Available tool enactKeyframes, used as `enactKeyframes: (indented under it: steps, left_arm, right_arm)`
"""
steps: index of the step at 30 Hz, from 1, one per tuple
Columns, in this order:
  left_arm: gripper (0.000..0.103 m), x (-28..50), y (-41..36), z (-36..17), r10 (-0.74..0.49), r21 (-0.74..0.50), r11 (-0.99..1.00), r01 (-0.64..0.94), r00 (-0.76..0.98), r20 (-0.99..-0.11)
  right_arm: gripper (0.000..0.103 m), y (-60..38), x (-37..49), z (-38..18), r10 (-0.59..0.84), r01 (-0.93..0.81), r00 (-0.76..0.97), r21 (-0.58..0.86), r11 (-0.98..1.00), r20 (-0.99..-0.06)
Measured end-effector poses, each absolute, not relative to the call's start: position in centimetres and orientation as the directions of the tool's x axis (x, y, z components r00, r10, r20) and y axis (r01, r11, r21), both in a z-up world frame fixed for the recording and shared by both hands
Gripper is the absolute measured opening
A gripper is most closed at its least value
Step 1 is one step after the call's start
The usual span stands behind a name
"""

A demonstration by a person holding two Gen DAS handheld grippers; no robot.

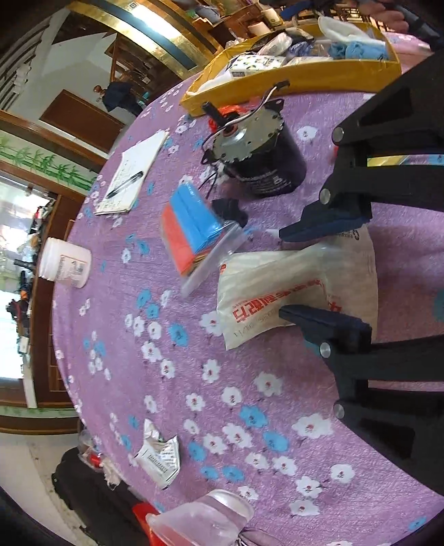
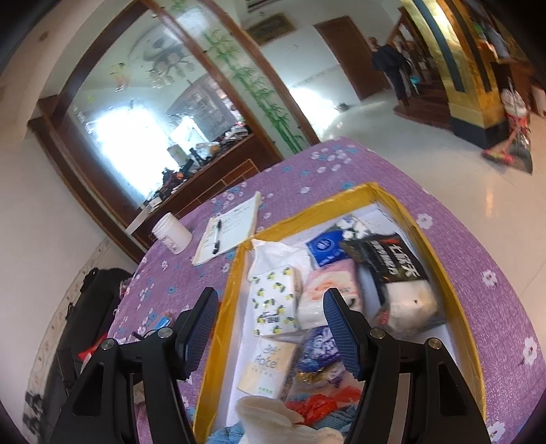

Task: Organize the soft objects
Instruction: 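Move left tool to the white printed bag while right tool moves to rainbow sponge pack, then grasp the white printed bag with left tool while right tool grasps rainbow sponge pack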

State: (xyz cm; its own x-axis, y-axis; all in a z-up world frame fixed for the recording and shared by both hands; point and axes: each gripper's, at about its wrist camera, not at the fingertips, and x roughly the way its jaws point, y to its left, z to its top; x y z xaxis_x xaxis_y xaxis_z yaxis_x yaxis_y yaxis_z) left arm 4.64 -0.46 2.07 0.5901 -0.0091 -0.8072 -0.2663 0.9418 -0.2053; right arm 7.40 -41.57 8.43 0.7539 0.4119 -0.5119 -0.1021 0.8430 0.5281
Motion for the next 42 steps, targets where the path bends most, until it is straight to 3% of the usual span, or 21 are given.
enactKeyframes:
  steps: [2,5,10,13,18,21,27,28,29,30,33,42]
  left_arm:
    - [0.033,4.5,-0.4,2.2,0.013,-0.189,0.946,-0.264,0.611,-0.791]
    - [0.016,3.9,0.0,3.2,0.018,-0.203,0.944,-0.26,0.654,-0.756]
    - [0.015,3.9,0.4,3.2,0.001,-0.225,0.938,-0.262,0.655,-0.756]
    - [0.015,4.0,0.1,3.4,0.019,-0.203,0.943,-0.262,0.652,-0.758]
    - [0.025,4.4,-0.1,3.0,0.072,-0.146,0.947,-0.288,0.63,-0.774]
    - [0.046,4.6,0.0,2.5,0.073,-0.133,0.948,-0.289,0.606,-0.792]
    - [0.05,5.1,0.0,1.5,0.117,-0.076,0.948,-0.31,0.559,-0.821]
    - [0.05,5.2,0.0,1.2,0.121,-0.07,0.948,-0.311,0.552,-0.825]
    - [0.049,5.2,0.0,1.2,0.122,-0.068,0.948,-0.311,0.552,-0.825]
    - [0.044,5.1,-0.1,1.3,0.12,-0.07,0.949,-0.308,0.556,-0.822]
    - [0.042,4.9,-0.4,1.4,0.135,-0.054,0.951,-0.305,0.564,-0.815]
    - [0.041,3.6,-0.2,3.5,0.11,-0.124,0.946,-0.299,0.658,-0.745]
  right_arm:
    - [0.068,-40.1,6.7,9.3,0.437,-0.18,0.759,0.489,0.854,-0.483]
    - [0.075,-36.5,5.9,9.9,0.564,-0.368,0.684,0.449,0.814,-0.463]
    - [0.076,-26.9,3.1,8.3,0.695,-0.623,0.448,0.362,0.694,-0.562]
    - [0.075,-22.6,1.3,6.9,0.616,-0.671,0.442,0.215,0.71,-0.652]
    - [0.076,-19.8,0.8,4.4,0.527,-0.688,0.423,0.117,0.716,-0.737]
    - [0.076,-19.2,1.1,3.3,0.49,-0.675,0.421,0.096,0.731,-0.763]
    - [0.075,-18.4,1.3,2.1,0.421,-0.663,0.461,0.012,0.749,-0.781]
    - [0.073,-18.2,1.1,2.0,0.411,-0.664,0.471,-0.007,0.748,-0.78]
    - [0.054,-18.0,0.9,1.8,0.404,-0.672,0.478,-0.028,0.74,-0.78]
    - [0.045,-17.7,0.8,1.5,0.401,-0.685,0.454,-0.024,0.728,-0.796]
    - [0.04,-17.3,-0.1,1.7,0.414,-0.713,0.457,-0.046,0.699,-0.788]
    - [0.04,-19.7,0.3,4.5,0.559,-0.705,0.458,0.1,0.702,-0.691]
